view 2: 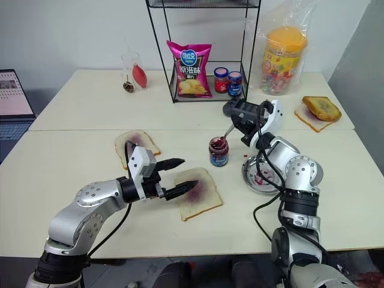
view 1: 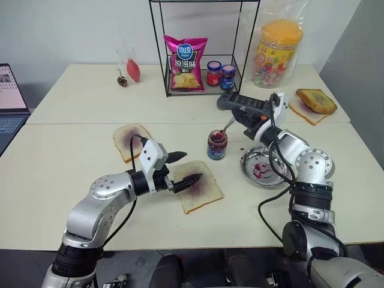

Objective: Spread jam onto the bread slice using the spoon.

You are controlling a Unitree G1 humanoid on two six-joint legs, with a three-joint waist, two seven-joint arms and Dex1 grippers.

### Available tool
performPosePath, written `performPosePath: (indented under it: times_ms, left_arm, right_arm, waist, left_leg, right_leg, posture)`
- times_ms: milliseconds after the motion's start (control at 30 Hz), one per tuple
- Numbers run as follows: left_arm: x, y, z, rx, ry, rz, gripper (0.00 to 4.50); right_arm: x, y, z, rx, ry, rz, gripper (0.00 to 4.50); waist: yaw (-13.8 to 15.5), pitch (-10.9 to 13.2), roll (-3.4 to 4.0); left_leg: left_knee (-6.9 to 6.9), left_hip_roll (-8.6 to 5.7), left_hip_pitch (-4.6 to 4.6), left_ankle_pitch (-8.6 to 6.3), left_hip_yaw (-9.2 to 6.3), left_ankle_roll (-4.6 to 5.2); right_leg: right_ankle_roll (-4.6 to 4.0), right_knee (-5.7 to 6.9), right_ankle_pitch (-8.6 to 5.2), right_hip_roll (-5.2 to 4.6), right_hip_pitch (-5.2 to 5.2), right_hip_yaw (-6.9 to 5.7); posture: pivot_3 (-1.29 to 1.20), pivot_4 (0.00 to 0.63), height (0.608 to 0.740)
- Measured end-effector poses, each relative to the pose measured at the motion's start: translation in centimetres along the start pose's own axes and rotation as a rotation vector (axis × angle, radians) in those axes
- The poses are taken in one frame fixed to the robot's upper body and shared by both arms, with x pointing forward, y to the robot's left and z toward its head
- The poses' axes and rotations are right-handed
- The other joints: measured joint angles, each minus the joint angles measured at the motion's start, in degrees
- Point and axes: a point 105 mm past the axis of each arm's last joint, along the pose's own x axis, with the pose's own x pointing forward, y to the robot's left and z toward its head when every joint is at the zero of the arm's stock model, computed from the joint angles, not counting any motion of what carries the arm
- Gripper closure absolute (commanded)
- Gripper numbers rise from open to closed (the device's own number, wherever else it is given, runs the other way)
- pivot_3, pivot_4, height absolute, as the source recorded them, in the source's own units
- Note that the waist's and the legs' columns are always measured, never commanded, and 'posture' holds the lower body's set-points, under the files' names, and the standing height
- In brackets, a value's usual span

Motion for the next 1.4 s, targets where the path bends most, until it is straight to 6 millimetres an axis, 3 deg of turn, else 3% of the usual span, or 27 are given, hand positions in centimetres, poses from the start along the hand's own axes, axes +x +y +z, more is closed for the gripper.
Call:
performPosePath:
  times_ms: [700,1067,1233,1400]
  left_arm:
    - [-0.2,0.4,-0.1,0.01,0.006,0.009,0.0]
    - [-1.4,0.5,-0.3,0.029,0.042,-0.007,0.0]
    - [-3.2,-0.5,-1.1,0.021,0.08,-0.019,0.0]
    - [-5.8,-2.6,-1.8,-0.023,0.117,-0.025,0.0]
  right_arm:
    - [-0.5,-0.9,1.1,0.037,-0.024,-0.035,4.48]
    - [-0.7,-0.1,1.7,0.221,-0.063,0.002,4.48]
    - [-1.5,3.1,2.1,0.134,-0.001,0.115,4.48]
    - [-2.7,9.6,-0.6,-0.131,0.162,0.39,4.48]
  waist:
    - [0.0,0.0,0.0]
    - [-0.1,0.0,0.02]
    - [-0.2,0.1,0.12]
    - [-0.4,0.1,0.07]
  left_leg:
    - [-0.02,0.0,-0.29,0.0,0.0,0.0]
    - [-0.06,0.02,-0.47,0.0,0.01,0.0]
    - [-0.15,0.03,-0.48,0.0,0.05,0.0]
    - [-0.37,0.15,-0.42,0.0,-0.03,0.0]
  right_leg:
    - [0.0,-0.01,0.0,0.0,-0.29,0.0]
    - [-0.01,0.05,0.0,0.0,-0.5,0.0]
    - [-0.04,0.03,-0.02,0.0,-0.56,0.04]
    - [-0.17,-0.03,-0.09,0.05,-0.6,-0.08]
  posture:
    - [0.0,0.15,0.74]
    - [0.0,0.15,0.74]
    - [0.0,0.15,0.74]
    - [0.0,0.15,0.74]
